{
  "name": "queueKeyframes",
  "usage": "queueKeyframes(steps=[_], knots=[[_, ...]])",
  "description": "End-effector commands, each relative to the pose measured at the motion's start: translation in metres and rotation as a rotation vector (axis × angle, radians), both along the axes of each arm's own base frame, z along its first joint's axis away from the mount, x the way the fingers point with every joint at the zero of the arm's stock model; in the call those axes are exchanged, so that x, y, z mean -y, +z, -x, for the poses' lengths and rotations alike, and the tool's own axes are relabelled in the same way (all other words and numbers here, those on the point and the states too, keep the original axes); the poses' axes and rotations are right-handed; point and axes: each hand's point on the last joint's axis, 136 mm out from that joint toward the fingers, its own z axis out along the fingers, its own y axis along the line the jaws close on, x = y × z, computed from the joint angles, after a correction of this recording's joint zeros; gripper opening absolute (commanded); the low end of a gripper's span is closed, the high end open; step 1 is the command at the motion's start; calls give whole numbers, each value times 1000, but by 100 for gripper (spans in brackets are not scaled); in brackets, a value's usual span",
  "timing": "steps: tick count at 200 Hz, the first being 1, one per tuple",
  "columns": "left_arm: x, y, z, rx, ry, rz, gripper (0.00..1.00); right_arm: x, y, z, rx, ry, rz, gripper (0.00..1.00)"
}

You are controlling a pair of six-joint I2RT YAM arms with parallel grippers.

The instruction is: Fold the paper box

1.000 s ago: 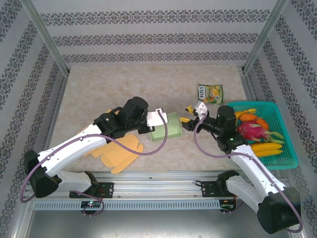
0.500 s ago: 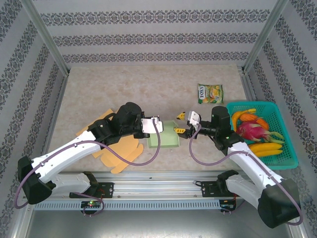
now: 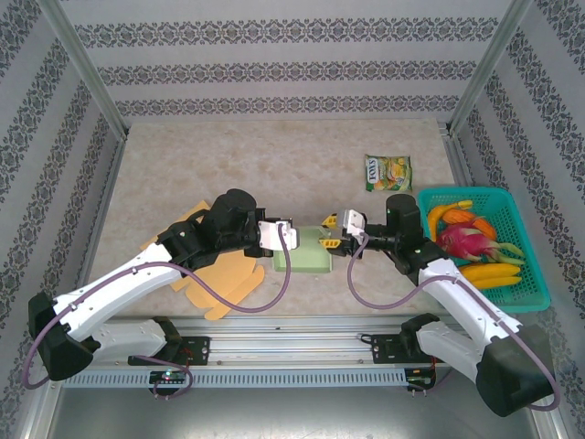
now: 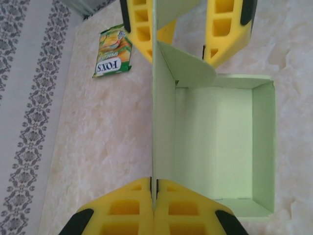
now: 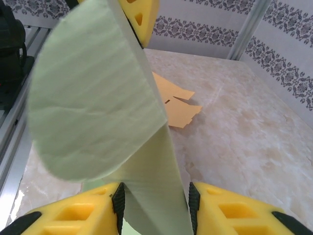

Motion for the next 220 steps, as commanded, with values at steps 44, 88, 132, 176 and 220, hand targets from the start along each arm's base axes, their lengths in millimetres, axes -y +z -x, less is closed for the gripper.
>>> queueKeyframes(steps=[44,88,132,176,220], knots=[[9,12,12,15,-90,66,0,-7,19,9,71,81,6,33],[9,21,5,44,-58,92,0,-7,13,9,60,83,23,14],[3,24,-8,70,40,130,18,-5,10,3,78,47,41,0],[-6,50,-14,60,169,317,49,-4,3,-8,75,-11,62,0],[-44,97,-39,-75,552,606,59,-5,-3,-13,78,-39,78,0]])
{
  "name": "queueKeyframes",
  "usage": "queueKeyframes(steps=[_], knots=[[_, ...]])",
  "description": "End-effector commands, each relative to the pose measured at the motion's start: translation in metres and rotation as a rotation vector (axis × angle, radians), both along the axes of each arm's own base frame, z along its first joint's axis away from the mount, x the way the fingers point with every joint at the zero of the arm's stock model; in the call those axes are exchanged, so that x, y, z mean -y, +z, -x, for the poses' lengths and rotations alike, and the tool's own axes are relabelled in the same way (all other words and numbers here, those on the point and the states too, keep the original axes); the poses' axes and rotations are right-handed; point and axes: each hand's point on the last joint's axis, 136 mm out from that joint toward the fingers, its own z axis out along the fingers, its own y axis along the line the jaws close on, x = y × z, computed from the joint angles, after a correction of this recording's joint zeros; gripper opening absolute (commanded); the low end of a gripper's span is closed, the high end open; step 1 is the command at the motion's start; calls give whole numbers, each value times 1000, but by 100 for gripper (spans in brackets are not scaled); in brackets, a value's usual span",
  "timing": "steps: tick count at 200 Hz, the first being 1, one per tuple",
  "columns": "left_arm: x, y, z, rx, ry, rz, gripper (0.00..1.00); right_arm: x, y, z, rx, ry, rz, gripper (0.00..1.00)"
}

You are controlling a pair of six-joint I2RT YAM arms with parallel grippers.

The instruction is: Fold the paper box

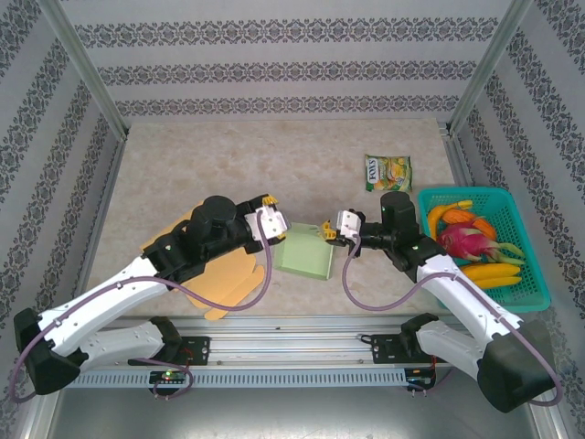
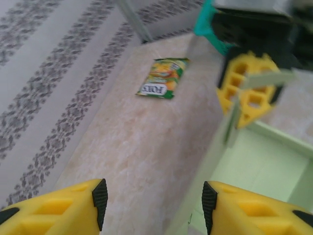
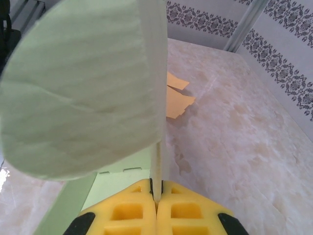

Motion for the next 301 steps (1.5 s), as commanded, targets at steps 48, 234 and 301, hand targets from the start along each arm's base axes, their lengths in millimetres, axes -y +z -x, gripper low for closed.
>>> queueKeyframes(steps=[48,234,301], knots=[[-92,53,-48,-283,676,593,97,-3,3,-6,38,-30,-7,0],[-119,-61,-71,-967,1121,748,100,2,-13,-6,-53,-319,-28,0],[-135,-63,-71,-979,1300,819,100,3,-2,26,-28,-300,-72,0]])
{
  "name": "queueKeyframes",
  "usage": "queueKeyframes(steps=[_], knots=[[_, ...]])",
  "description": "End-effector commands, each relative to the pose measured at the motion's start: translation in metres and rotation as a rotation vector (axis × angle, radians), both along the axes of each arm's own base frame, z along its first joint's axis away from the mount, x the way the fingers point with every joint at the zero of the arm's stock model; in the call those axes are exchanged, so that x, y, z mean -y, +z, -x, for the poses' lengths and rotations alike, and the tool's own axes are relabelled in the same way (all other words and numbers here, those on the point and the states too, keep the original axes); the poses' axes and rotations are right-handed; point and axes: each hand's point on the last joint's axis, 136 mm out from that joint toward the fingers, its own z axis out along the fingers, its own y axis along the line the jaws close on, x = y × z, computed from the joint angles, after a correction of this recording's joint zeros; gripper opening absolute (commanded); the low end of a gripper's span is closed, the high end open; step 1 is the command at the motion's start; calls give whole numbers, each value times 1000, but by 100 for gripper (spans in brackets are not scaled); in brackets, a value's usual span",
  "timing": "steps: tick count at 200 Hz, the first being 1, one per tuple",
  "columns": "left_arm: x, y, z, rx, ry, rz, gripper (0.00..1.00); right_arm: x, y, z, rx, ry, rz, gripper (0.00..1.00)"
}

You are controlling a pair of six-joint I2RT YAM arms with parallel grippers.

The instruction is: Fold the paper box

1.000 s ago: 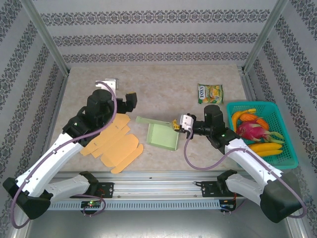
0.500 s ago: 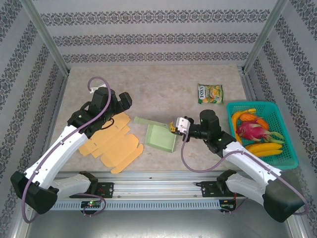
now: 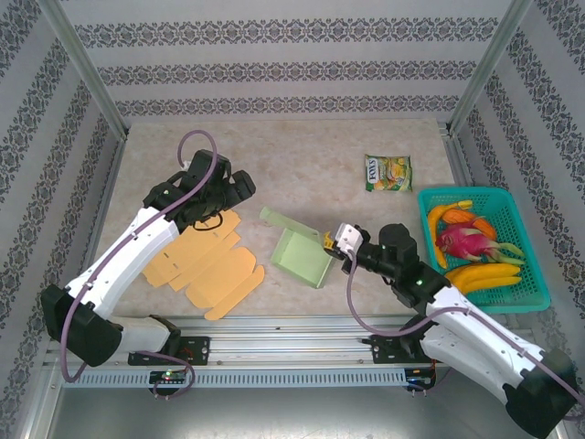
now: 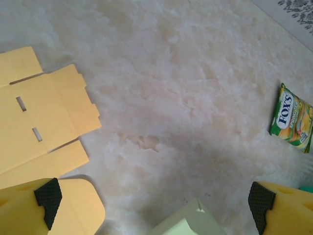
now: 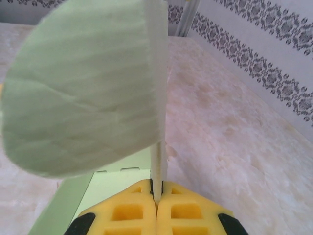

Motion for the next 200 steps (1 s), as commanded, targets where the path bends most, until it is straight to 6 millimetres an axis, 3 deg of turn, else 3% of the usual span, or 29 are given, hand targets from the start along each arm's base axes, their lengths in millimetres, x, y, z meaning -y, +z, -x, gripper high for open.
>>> queueKeyframes(steps=[1,37,62,102,160,200], knots=[[-13,5,8,-32,100,21,100,-1,1,3,-11,-18,-6,0],[-28,1,15,-43,127,-43,100,-8,-7,1,-20,-3,45,0],[-39,-18,16,-66,140,-123,100,-17,-4,1,-32,34,35,0],[-36,-46,16,-145,163,-131,100,-31,-9,-4,-53,82,34,0],[-8,-59,4,-117,154,32,100,-39,-21,6,-7,179,42,0],[11,-69,-10,-137,102,35,100,-44,-21,16,10,271,13,0]])
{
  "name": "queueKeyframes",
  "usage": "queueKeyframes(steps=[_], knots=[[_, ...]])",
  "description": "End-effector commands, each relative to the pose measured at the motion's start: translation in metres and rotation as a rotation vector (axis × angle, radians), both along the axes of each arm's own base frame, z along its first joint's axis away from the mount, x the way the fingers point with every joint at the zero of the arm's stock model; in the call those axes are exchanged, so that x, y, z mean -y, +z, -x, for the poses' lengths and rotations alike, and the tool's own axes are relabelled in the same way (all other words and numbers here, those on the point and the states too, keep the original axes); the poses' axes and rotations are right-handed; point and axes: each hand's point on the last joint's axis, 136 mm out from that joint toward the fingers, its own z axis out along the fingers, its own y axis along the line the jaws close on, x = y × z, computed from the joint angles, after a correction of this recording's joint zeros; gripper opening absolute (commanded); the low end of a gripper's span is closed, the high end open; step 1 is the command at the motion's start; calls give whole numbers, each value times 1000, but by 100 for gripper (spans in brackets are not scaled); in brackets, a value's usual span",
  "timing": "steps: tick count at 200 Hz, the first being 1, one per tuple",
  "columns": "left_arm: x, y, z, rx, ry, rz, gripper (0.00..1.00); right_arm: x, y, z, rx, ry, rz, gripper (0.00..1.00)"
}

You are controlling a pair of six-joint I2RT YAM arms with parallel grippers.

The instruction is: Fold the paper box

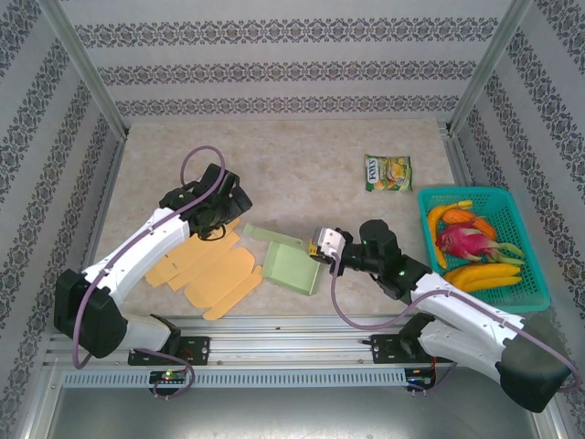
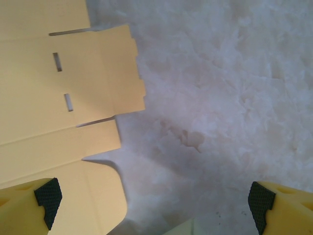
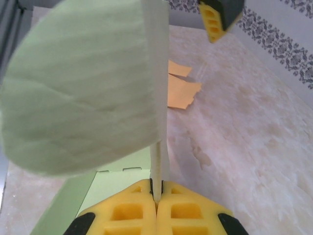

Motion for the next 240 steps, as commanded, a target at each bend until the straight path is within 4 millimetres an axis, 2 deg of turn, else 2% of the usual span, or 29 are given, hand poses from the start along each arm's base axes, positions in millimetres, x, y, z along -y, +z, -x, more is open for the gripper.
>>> queueKeyframes(steps=[1,57,87,130,168,202,222,240], knots=[[21,-1,-15,15,-30,60,100,-7,7,9,41,94,-43,0],[67,-29,-4,-23,-104,150,100,-1,0,-10,45,56,-36,0],[83,-31,-1,-10,-135,169,99,7,-14,-26,23,14,-24,0],[100,-41,-3,-30,-161,197,97,11,-30,-38,9,4,3,0],[114,-42,-6,-24,-197,228,96,10,-35,-35,15,39,11,0],[89,-12,-26,104,-314,-9,100,11,-33,-21,20,105,6,0],[78,3,-35,152,-390,72,100,11,-32,-10,39,159,-8,0],[65,14,-41,217,-413,165,100,12,-31,-8,55,168,-13,0]])
